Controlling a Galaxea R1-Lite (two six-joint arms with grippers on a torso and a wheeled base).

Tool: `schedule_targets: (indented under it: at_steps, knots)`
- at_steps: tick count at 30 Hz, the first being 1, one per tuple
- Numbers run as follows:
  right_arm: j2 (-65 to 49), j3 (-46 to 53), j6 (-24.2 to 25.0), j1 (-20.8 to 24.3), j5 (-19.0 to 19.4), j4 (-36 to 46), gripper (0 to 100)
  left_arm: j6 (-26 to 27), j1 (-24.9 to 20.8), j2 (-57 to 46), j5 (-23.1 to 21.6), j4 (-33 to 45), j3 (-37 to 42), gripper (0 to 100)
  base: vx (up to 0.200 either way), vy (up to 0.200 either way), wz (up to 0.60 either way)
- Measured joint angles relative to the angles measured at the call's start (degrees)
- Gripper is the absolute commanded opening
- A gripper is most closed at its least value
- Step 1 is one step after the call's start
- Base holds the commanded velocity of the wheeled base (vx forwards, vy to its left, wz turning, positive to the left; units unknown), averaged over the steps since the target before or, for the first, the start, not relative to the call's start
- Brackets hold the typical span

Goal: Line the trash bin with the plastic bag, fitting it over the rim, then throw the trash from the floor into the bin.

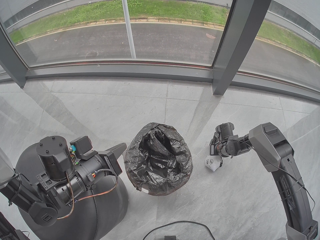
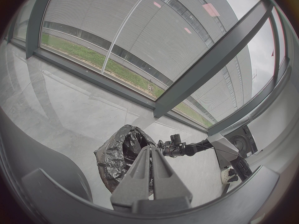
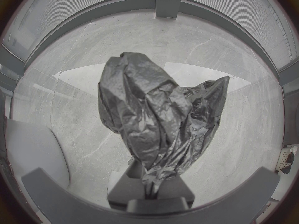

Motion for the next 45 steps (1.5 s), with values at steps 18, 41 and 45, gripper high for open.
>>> schedule_targets:
  at_steps: [18, 41, 45]
  knots:
    - [-31.84, 15.52, 0.06, 9.11, -2.79, 4.06, 0, 0.13, 0.06, -0.62, 0.15, -0.5, 0.13, 0, 0.0, 0.0, 0.0]
    - [-45.07, 29.66, 12.45, 37.96, -1.56, -1.91, 0, 0.57, 0.16, -1.15, 0.09, -5.53, 2.06, 0, 0.0, 0.0, 0.0]
    - [-40.89, 30.04, 11.65, 35.62, -1.13, -7.77, 0, 0.55, 0.16, -1.1, 0.02, -5.56, 2.11, 0, 0.0, 0.0, 0.0]
